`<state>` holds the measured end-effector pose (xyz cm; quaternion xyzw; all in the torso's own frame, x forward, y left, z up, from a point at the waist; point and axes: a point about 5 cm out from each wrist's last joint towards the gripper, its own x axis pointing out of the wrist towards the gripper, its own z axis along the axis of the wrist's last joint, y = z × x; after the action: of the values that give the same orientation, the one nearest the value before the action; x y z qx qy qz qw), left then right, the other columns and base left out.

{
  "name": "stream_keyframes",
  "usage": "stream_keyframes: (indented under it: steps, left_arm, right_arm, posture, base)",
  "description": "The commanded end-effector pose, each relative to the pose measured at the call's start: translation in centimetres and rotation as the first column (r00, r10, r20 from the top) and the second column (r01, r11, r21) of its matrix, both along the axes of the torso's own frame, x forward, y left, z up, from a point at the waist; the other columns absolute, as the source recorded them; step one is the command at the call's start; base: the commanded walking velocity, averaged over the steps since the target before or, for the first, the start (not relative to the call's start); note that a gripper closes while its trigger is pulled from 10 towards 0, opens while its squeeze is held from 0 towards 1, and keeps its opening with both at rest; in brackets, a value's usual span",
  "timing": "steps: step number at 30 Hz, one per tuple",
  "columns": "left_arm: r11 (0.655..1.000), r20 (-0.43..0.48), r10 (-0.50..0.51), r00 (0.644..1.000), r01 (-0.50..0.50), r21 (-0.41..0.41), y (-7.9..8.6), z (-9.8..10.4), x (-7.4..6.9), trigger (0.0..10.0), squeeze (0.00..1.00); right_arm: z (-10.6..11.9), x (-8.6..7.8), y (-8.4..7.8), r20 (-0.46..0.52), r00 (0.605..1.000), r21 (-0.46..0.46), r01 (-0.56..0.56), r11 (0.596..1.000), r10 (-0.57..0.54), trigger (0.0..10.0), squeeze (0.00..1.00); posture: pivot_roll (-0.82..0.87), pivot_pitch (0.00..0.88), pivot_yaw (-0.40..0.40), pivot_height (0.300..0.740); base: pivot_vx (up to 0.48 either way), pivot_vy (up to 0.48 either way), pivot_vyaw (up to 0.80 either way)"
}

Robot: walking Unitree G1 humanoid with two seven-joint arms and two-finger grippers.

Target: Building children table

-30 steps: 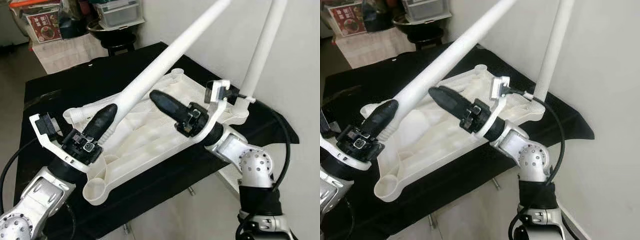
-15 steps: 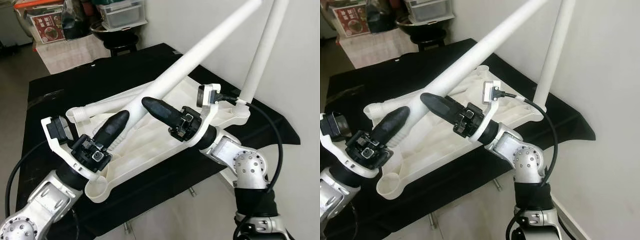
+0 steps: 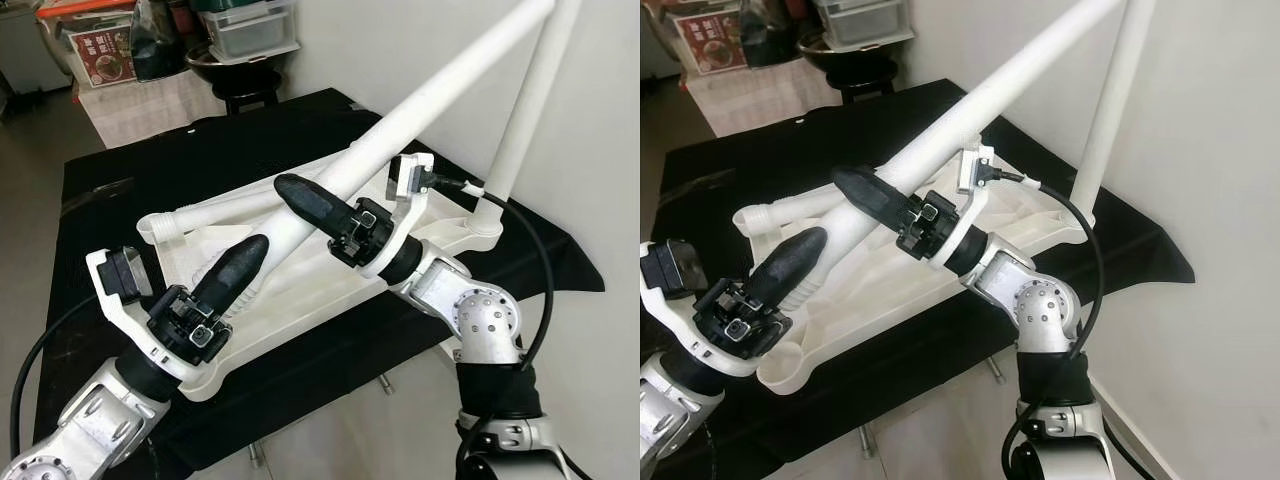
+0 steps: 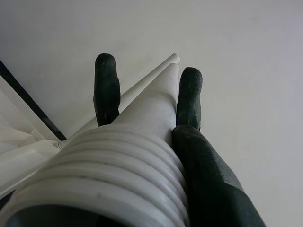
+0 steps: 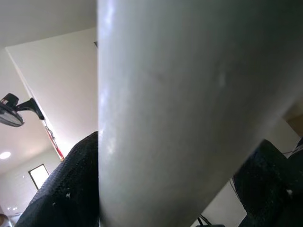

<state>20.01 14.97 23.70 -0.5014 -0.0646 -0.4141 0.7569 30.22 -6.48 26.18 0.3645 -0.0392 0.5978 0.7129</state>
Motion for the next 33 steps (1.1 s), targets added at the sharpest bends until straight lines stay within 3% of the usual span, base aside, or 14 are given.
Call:
stream_keyframes:
  steps: [1,5,6,7,8,27,28,32,33]
  left_arm:
    - [0.999,0.019,-0.031,0.999,0.031,0.03,-0.5,0.0,-0.4,10.0,0.0]
    - [0.999,0.019,-0.033,0.999,0.032,0.031,-0.5,0.0,-0.4,10.0,0.0]
    - [0.999,0.019,-0.033,0.999,0.033,0.033,-0.6,0.0,-0.4,10.0,0.0]
    - [0.999,0.019,-0.033,0.999,0.033,0.033,-0.6,0.0,-0.4,10.0,0.0]
    - [0.999,0.019,-0.033,0.999,0.032,0.037,-0.6,-0.1,-0.4,10.0,0.0]
    - [0.994,-0.018,-0.028,0.999,0.029,0.105,-1.3,-1.3,0.0,10.0,0.0]
    - [0.994,-0.034,0.014,0.999,-0.01,0.111,-1.2,-1.5,0.3,10.0,0.9]
    - [0.993,-0.044,0.044,0.998,-0.039,0.116,-1.1,-1.7,0.6,10.0,0.9]
    - [0.993,-0.04,0.045,0.998,-0.04,0.109,-1.0,-1.7,0.6,10.0,1.0]
  right_arm:
    - [0.2,0.0,0.6,0.002,1.0,-0.001,-0.014,1.0,0.014,10.0,0.0]
    - [0.3,0.0,0.6,0.002,1.0,0.0,-0.016,1.0,0.016,10.0,0.0]
    - [0.3,-0.1,0.5,0.004,1.0,0.004,-0.021,1.0,0.021,8.5,0.0]
    - [0.3,-0.1,0.5,0.004,1.0,0.004,-0.021,1.0,0.021,8.5,0.0]
    - [0.5,-0.2,0.5,0.006,1.0,0.013,-0.031,0.999,0.031,0.0,0.0]
    - [1.4,-1.3,1.3,0.017,0.996,0.071,-0.083,0.994,0.082,0.0,0.0]
    - [1.4,-1.3,1.3,0.021,0.997,0.066,-0.074,0.995,0.073,0.0,0.0]
    - [1.5,-1.3,1.3,0.021,0.998,0.063,-0.068,0.996,0.067,0.0,0.0]
    - [1.5,-1.2,1.2,0.023,0.998,0.055,-0.054,0.997,0.053,0.0,0.0]
  posture:
    - [-0.01,0.1,0.04,0.74]
    - [-0.01,0.1,0.04,0.74]
    - [-0.01,0.1,0.04,0.74]
    - [-0.01,0.1,0.04,0.74]
    - [-0.01,0.1,0.04,0.74]
    - [-0.02,0.1,0.041,0.74]
    - [-0.02,0.1,0.041,0.74]
    - [-0.02,0.1,0.041,0.74]
    - [-0.02,0.1,0.041,0.74]
  base:
    - [0.0,0.0,0.0]
    - [0.0,0.0,0.0]
    - [0.0,0.0,0.0]
    - [0.0,0.0,0.0]
    - [0.0,0.0,0.0]
    - [0.0,0.0,0.0]
    - [0.0,0.0,0.0]
    - [0.0,0.0,0.0]
    - [0.0,0.0,0.0]
